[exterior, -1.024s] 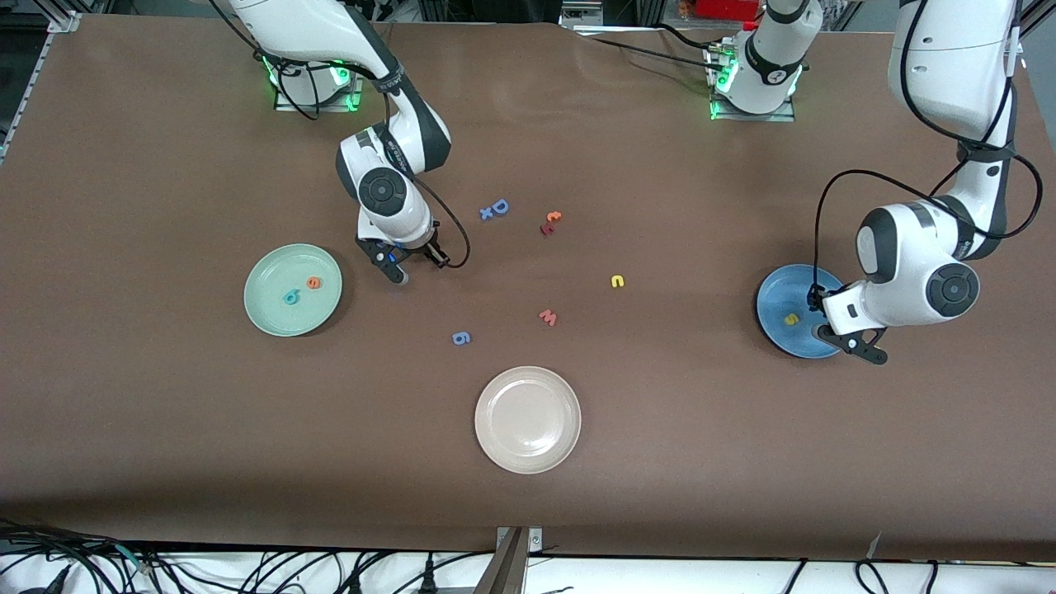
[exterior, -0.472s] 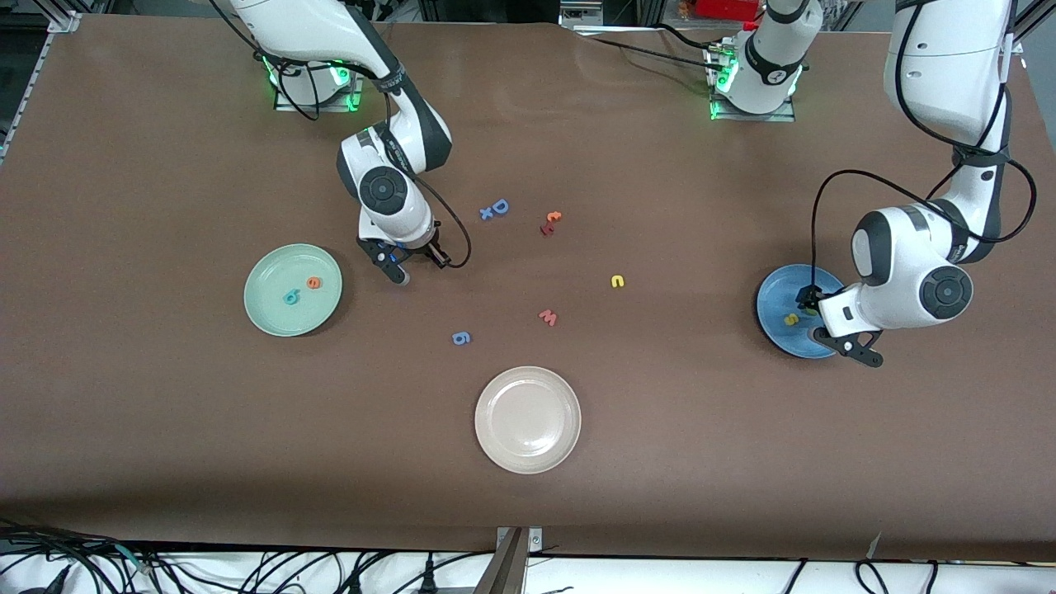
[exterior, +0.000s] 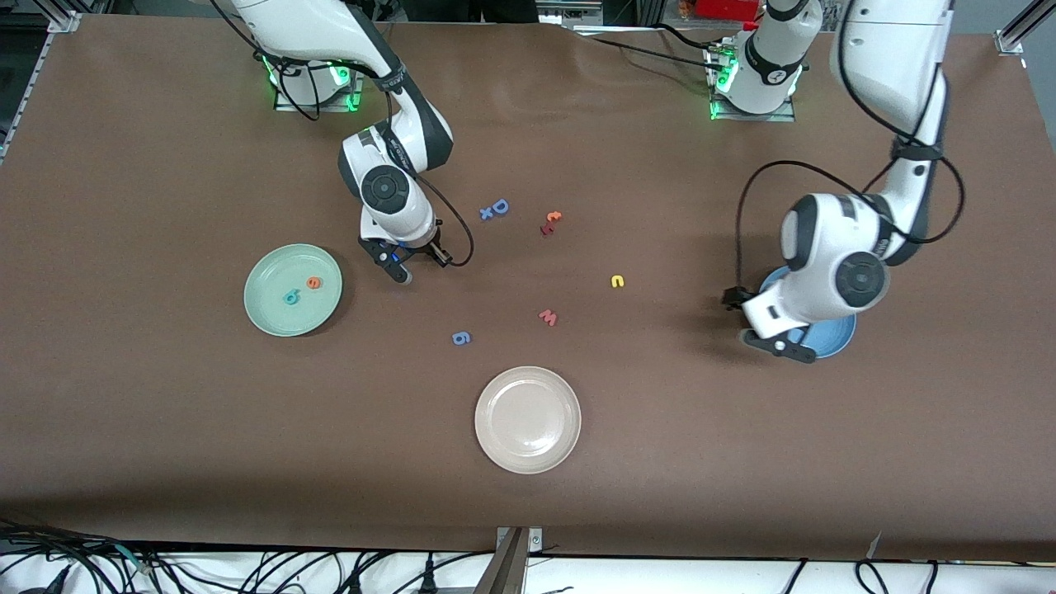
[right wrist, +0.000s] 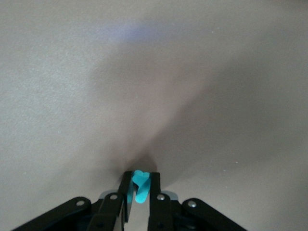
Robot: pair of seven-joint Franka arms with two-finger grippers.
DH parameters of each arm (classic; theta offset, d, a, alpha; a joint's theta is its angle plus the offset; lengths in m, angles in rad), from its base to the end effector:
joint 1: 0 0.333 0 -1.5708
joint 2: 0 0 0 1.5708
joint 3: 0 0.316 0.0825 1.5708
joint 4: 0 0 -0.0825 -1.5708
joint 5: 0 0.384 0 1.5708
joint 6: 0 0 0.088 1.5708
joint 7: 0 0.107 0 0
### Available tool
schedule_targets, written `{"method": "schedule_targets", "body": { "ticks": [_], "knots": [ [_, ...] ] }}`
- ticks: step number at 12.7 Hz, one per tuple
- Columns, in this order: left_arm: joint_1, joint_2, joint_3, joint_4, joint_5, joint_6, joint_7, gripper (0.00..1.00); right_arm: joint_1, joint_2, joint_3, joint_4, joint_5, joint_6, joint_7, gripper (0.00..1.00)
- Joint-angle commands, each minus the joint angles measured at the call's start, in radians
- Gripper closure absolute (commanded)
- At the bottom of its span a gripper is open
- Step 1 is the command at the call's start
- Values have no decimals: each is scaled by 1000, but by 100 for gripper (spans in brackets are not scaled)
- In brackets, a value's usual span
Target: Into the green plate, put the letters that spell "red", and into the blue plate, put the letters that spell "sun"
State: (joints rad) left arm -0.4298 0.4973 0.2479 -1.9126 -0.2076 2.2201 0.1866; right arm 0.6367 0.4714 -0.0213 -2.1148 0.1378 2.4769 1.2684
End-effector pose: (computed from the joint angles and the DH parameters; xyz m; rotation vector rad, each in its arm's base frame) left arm 0.5971 -0.1219 0.2274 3.0721 -0.3819 -0.2605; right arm 0.4620 0.3259 0.1784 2.8662 -1.1520 -0.1852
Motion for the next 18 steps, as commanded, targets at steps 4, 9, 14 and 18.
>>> {"method": "schedule_targets", "body": {
  "ticks": [4, 9, 14, 18],
  "knots": [
    [-113, -25, -47, -3, -30, -22, -330, 1, 8, -135, -112, 13, -1, -203, -293, 87],
    [-147, -25, -145, 0, -32, 0, -608, 1, 4, -168, -353, 13, 5, -282, -763, 86],
    [-171, 0, -171, -12, -32, 79, -670, 2, -92, -87, -408, 9, 9, -266, -990, 84],
    [-191, 40, -171, -17, -32, 148, -703, 7, -163, -42, -405, 10, 11, -259, -1092, 83]
  ]
}}
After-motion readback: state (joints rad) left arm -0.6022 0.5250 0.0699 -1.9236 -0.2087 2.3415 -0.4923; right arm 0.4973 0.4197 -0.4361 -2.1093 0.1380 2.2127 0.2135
